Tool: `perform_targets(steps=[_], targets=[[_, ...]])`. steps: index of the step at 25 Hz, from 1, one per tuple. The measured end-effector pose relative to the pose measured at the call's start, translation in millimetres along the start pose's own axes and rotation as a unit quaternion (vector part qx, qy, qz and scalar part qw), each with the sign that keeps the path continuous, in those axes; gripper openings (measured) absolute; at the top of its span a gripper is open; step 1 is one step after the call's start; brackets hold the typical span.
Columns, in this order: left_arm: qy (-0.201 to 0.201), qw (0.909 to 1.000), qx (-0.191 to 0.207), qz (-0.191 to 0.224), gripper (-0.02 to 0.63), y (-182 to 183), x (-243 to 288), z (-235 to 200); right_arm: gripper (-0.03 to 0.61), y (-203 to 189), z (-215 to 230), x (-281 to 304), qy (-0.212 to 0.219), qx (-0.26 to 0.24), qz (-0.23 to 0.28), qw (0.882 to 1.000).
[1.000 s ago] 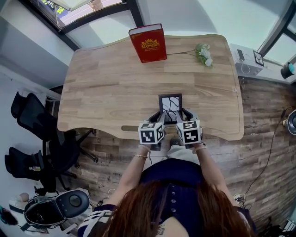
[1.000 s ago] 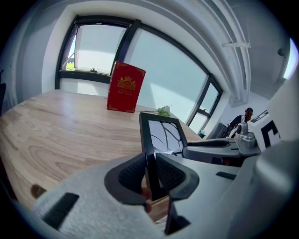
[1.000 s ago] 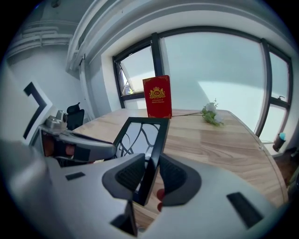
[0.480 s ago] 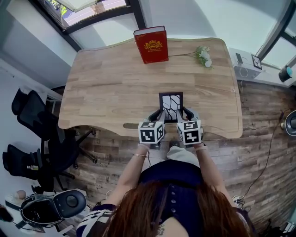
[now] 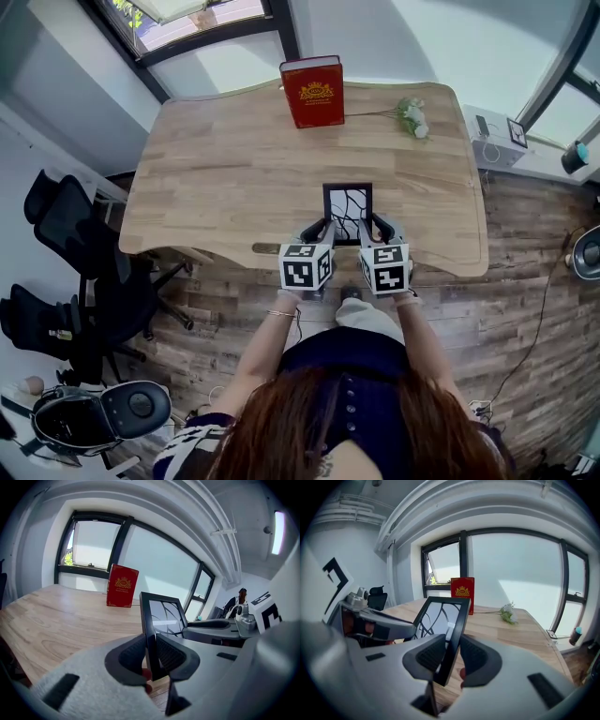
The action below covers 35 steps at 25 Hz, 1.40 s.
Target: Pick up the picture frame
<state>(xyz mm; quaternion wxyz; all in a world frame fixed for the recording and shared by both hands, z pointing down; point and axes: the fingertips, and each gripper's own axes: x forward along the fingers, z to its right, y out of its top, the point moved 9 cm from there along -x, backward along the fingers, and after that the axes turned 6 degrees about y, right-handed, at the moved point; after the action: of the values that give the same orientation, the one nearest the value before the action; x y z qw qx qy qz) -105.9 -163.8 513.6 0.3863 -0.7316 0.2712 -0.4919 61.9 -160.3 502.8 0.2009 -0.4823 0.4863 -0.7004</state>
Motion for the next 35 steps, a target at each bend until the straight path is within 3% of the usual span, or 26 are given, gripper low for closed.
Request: perform_targets(steps=[35], targets=[[-0.019, 0.996, 0.034, 0.081, 0.084, -5.3, -131.6, 18.8, 0.103, 11.6, -88.3, -106.4, -0.031, -0.048, 0.075, 0.996]])
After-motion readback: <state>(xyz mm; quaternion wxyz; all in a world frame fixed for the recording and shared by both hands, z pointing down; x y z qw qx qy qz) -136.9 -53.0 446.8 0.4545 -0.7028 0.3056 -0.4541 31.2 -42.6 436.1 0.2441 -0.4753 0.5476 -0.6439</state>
